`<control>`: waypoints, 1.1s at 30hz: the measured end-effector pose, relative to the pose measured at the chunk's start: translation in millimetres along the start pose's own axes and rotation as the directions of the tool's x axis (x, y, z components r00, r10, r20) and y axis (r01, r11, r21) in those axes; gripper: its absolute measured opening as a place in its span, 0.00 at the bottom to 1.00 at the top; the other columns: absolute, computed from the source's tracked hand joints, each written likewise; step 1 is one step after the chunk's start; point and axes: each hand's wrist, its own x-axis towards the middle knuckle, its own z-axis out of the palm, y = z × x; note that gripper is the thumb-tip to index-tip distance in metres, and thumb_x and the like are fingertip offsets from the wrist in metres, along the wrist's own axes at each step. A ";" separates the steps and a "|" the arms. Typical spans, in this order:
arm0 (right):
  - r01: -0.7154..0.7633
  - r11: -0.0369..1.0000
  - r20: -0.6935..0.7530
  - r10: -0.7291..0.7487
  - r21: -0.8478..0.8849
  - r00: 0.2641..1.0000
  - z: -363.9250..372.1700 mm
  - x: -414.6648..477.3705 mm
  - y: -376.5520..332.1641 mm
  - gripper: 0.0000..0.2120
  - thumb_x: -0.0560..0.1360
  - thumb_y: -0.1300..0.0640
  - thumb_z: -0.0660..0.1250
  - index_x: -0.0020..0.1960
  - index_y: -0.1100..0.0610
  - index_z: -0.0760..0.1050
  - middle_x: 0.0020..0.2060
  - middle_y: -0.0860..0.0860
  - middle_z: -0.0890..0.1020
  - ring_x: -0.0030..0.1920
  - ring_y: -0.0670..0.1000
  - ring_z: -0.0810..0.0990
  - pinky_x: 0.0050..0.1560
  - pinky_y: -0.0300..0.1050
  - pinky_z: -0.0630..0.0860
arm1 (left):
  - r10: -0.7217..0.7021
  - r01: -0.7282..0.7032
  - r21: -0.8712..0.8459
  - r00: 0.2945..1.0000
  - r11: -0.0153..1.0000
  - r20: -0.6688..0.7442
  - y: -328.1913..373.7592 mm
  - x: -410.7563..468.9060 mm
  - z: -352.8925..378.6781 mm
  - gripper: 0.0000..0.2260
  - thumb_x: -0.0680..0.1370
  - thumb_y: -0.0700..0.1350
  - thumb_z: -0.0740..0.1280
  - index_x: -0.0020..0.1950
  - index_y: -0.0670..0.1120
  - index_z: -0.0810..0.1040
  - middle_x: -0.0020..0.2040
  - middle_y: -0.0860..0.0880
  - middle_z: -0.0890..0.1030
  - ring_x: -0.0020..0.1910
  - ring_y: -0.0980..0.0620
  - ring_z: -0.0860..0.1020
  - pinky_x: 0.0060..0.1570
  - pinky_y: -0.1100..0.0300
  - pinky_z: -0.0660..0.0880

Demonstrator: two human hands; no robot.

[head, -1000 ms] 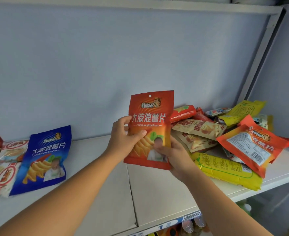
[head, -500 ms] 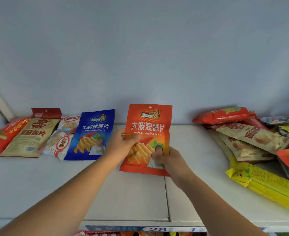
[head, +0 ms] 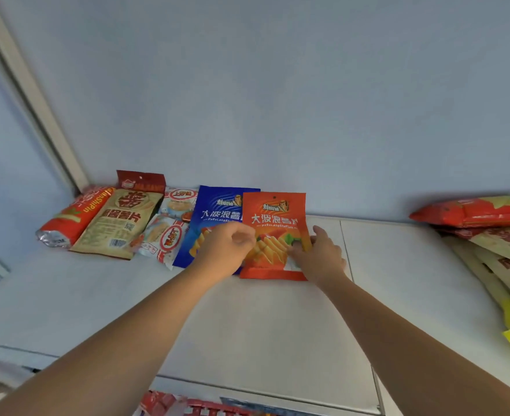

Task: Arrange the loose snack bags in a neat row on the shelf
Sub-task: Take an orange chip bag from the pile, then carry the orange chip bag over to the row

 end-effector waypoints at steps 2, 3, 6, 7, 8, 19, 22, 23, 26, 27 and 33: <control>0.008 1.000 -0.025 -0.009 -0.029 1.000 1.9 -0.7 0.8 0.33 0.77 0.41 0.65 0.79 0.49 0.63 0.69 0.49 0.78 0.70 0.59 0.73 0.68 0.58 0.69 | 0.045 -0.046 0.050 0.999 0.998 0.026 -2.0 2.2 0.7 0.10 0.81 0.48 0.67 0.62 0.51 0.81 0.56 0.58 0.81 0.55 0.60 0.77 0.45 0.72 0.69; 0.008 1.000 -0.025 -0.008 -0.012 1.000 1.4 -1.5 1.8 0.34 0.76 0.40 0.65 0.79 0.49 0.64 0.70 0.50 0.77 0.70 0.58 0.73 0.69 0.58 0.70 | 0.071 -0.074 0.070 0.997 0.995 0.042 -2.5 4.0 2.2 0.11 0.81 0.48 0.67 0.62 0.50 0.81 0.57 0.57 0.81 0.55 0.60 0.76 0.45 0.73 0.68; 0.020 0.996 -0.016 -0.018 0.092 1.000 -8.1 -10.0 7.3 0.35 0.76 0.40 0.69 0.78 0.52 0.65 0.73 0.52 0.75 0.71 0.57 0.73 0.69 0.60 0.73 | 0.146 -0.157 0.119 0.985 0.980 0.096 1.5 10.2 10.9 0.12 0.81 0.49 0.68 0.64 0.50 0.80 0.61 0.56 0.81 0.59 0.58 0.78 0.53 0.66 0.72; 0.030 0.994 -0.032 -0.027 0.103 0.999 -13.3 -12.4 11.2 0.35 0.75 0.40 0.70 0.78 0.53 0.66 0.72 0.52 0.75 0.72 0.57 0.72 0.69 0.59 0.73 | 0.172 -0.186 0.127 0.978 0.974 0.113 5.0 12.8 15.5 0.12 0.81 0.49 0.68 0.64 0.50 0.80 0.62 0.55 0.81 0.60 0.57 0.78 0.55 0.65 0.73; 0.046 0.995 -0.056 -0.041 0.091 0.998 -20.5 -15.5 14.9 0.34 0.76 0.41 0.70 0.77 0.53 0.68 0.72 0.52 0.75 0.72 0.56 0.72 0.70 0.58 0.72 | 0.201 -0.218 0.131 0.971 0.967 0.131 9.8 15.3 21.2 0.12 0.81 0.49 0.68 0.64 0.51 0.80 0.62 0.56 0.81 0.61 0.57 0.79 0.57 0.63 0.74; 0.046 0.984 -0.318 -0.100 -0.171 0.943 -143.5 -69.7 96.7 0.24 0.79 0.50 0.70 0.73 0.52 0.73 0.70 0.49 0.76 0.72 0.53 0.70 0.73 0.51 0.68 | 0.429 -0.489 0.056 0.809 0.870 0.401 99.5 9.8 142.3 0.14 0.79 0.50 0.69 0.65 0.53 0.79 0.66 0.55 0.80 0.66 0.55 0.76 0.60 0.64 0.68; -0.014 0.970 -0.372 -0.079 -0.242 0.925 -179.1 -89.1 126.7 0.23 0.77 0.49 0.71 0.71 0.51 0.75 0.69 0.51 0.77 0.71 0.57 0.71 0.72 0.52 0.68 | 0.453 -0.522 0.015 0.753 0.853 0.478 127.8 -5.0 180.7 0.15 0.79 0.51 0.69 0.65 0.53 0.79 0.66 0.55 0.79 0.67 0.55 0.76 0.64 0.62 0.70; -0.037 0.963 -0.386 -0.071 -0.266 0.920 -190.3 -95.2 136.0 0.23 0.77 0.48 0.71 0.71 0.51 0.75 0.68 0.51 0.77 0.70 0.57 0.71 0.71 0.53 0.69 | 0.461 -0.533 0.003 0.734 0.846 0.499 137.4 -10.7 192.5 0.15 0.79 0.51 0.69 0.65 0.53 0.79 0.67 0.55 0.79 0.67 0.55 0.75 0.64 0.62 0.70; -0.066 0.941 -0.430 -0.089 -0.331 0.898 -222.6 -113.4 162.0 0.22 0.76 0.48 0.71 0.69 0.49 0.76 0.67 0.51 0.78 0.69 0.58 0.71 0.68 0.55 0.70 | 0.482 -0.559 -0.018 0.697 0.829 0.532 164.1 -27.9 226.1 0.16 0.79 0.50 0.70 0.66 0.52 0.79 0.67 0.54 0.79 0.68 0.55 0.75 0.61 0.64 0.68; -0.061 0.933 -0.442 -0.110 -0.355 0.890 -233.8 -119.9 169.6 0.21 0.76 0.48 0.71 0.68 0.48 0.76 0.66 0.50 0.78 0.68 0.57 0.71 0.68 0.55 0.69 | 0.484 -0.561 -0.023 0.692 0.827 0.536 172.7 -33.9 237.1 0.16 0.78 0.49 0.70 0.66 0.51 0.79 0.67 0.53 0.79 0.67 0.54 0.75 0.60 0.65 0.67; -0.079 0.966 -0.660 -0.107 -0.246 0.744 -309.3 -141.8 229.0 0.18 0.77 0.48 0.71 0.64 0.51 0.78 0.63 0.49 0.78 0.66 0.56 0.72 0.65 0.52 0.67 | 0.527 -0.585 -0.058 0.679 0.809 0.510 218.1 -70.2 294.1 0.14 0.78 0.47 0.72 0.63 0.50 0.81 0.63 0.52 0.82 0.64 0.53 0.78 0.59 0.63 0.70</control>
